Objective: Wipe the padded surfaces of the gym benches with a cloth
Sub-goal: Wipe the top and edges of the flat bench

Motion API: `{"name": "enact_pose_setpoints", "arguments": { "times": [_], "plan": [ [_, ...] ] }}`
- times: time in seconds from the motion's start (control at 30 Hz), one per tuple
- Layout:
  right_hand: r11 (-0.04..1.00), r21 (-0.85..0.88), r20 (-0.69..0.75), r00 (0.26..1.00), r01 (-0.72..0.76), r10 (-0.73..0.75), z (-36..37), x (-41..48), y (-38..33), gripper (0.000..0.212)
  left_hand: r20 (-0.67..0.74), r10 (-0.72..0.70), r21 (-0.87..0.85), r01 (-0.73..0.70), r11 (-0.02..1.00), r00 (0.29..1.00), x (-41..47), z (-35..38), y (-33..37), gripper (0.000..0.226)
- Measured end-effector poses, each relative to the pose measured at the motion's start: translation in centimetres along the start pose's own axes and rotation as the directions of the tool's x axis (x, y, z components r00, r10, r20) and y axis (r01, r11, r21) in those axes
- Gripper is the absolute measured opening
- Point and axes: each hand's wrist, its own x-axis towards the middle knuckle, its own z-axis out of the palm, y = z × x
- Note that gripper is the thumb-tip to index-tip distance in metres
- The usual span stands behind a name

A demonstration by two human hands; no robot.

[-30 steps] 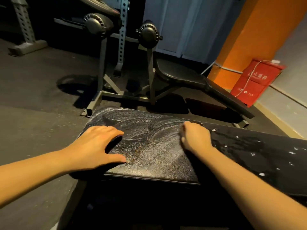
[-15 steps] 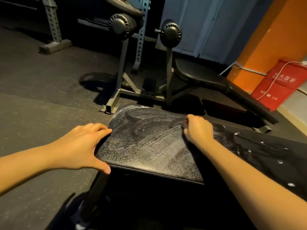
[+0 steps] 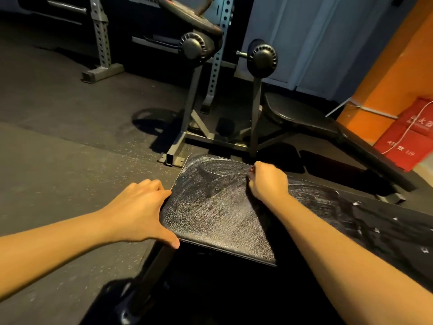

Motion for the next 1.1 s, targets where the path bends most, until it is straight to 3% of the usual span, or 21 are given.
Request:
{"name": "enact_pose_setpoints", "arguments": {
  "times": [0.07,0.13,0.2,0.23,0.27,0.3,0.37,0.4,0.47,0.53,0.57,0.6,0.67,0.7,0.77,0.9,0.97,1.03,1.1],
  "plan": [
    [0.992,0.107,0.009,0.998,0.064,-0.065,0.0,-1.3,-3.7,0.016,0.004,0.001,0.006,-0.001,1.000,1.000,0.0,-0.1,-0.1,0.127],
    [0.901,0.304,0.049,0.940,0.308,-0.338,-0.6,-5.3,-8.3,0.010,-0.002,0.003,0.015,-0.003,1.000,1.000,0.0,-0.1,-0.2,0.128],
    [0.686,0.461,0.022,0.765,0.563,-0.643,-1.5,-9.6,-9.5,0.010,-0.020,0.007,0.005,-0.007,1.000,1.000,0.0,0.0,-0.1,0.123],
    [0.624,0.477,0.028,0.699,0.619,-0.715,-1.7,-10.1,-8.6,0.011,-0.027,0.008,-0.006,-0.008,1.000,1.000,0.0,0.0,-0.1,0.122],
    [0.640,0.446,0.037,0.702,0.625,-0.711,-1.7,-9.4,-6.9,0.014,-0.026,0.008,-0.013,-0.008,1.000,1.000,0.0,0.0,-0.2,0.124],
    [0.723,0.377,0.049,0.768,0.578,-0.639,-1.2,-7.9,-5.0,0.016,-0.022,0.008,-0.017,-0.008,1.000,1.000,0.0,0.0,-0.2,0.127],
    [0.923,0.188,0.026,0.937,0.336,-0.347,0.0,-3.4,-0.8,0.018,-0.024,0.007,-0.026,-0.007,1.000,1.000,0.0,0.3,-0.3,0.130],
    [0.980,0.108,0.007,0.986,0.166,-0.167,0.3,-1.5,0.9,0.018,-0.024,0.007,-0.028,-0.008,1.000,1.000,0.0,0.3,-0.3,0.130],
    [0.999,0.038,-0.031,0.999,-0.018,0.019,1.0,0.3,1.0,0.020,-0.018,0.007,-0.016,-0.007,1.000,1.000,0.0,0.2,-0.2,0.132],
    [0.994,0.099,-0.014,0.999,0.053,-0.051,1.2,-0.9,-2.6,0.019,-0.012,0.006,-0.008,-0.006,1.000,1.000,0.1,0.1,-0.2,0.135],
    [0.972,0.170,0.012,0.986,0.162,-0.166,0.8,-2.4,-4.8,0.017,-0.013,0.006,-0.009,-0.007,1.000,1.000,0.1,0.1,-0.2,0.135],
    [0.918,0.250,0.033,0.944,0.309,-0.327,0.1,-3.8,-6.8,0.015,-0.019,0.008,-0.009,-0.008,1.000,1.000,0.2,0.1,-0.3,0.135],
    [0.763,0.354,0.145,0.774,0.541,-0.616,-2.0,-5.5,-8.8,0.017,-0.032,0.012,-0.010,-0.013,1.000,0.999,0.2,0.1,-0.3,0.131],
    [0.715,0.408,0.227,0.696,0.568,-0.681,-3.1,-5.2,-8.8,0.017,-0.036,0.016,-0.013,-0.016,1.000,0.999,0.2,0.1,-0.3,0.129],
    [0.687,0.550,0.300,0.655,0.475,-0.693,-4.6,-3.8,-7.7,0.013,-0.041,0.019,-0.017,-0.020,1.000,0.999,0.1,0.2,-0.4,0.128],
    [0.617,0.781,0.334,0.771,0.095,-0.542,-4.6,-1.4,-5.0,0.016,-0.037,0.023,-0.017,-0.024,1.000,0.999,0.0,0.3,-0.4,0.131],
    [0.728,0.680,0.318,0.860,0.086,-0.399,-3.4,-0.5,-4.8,0.027,-0.032,0.027,-0.008,-0.028,1.000,0.999,0.0,0.1,-0.4,0.132],
    [0.870,0.485,0.137,0.974,0.093,-0.180,-2.6,-1.2,-5.0,0.030,-0.029,0.032,0.006,-0.032,0.999,0.999,0.0,0.0,-0.4,0.133],
    [0.892,0.429,-0.023,0.988,0.146,-0.151,-2.6,-3.7,-5.7,0.018,-0.029,0.038,0.011,-0.037,0.999,0.999,0.0,0.0,-0.4,0.132]
  ]
}}
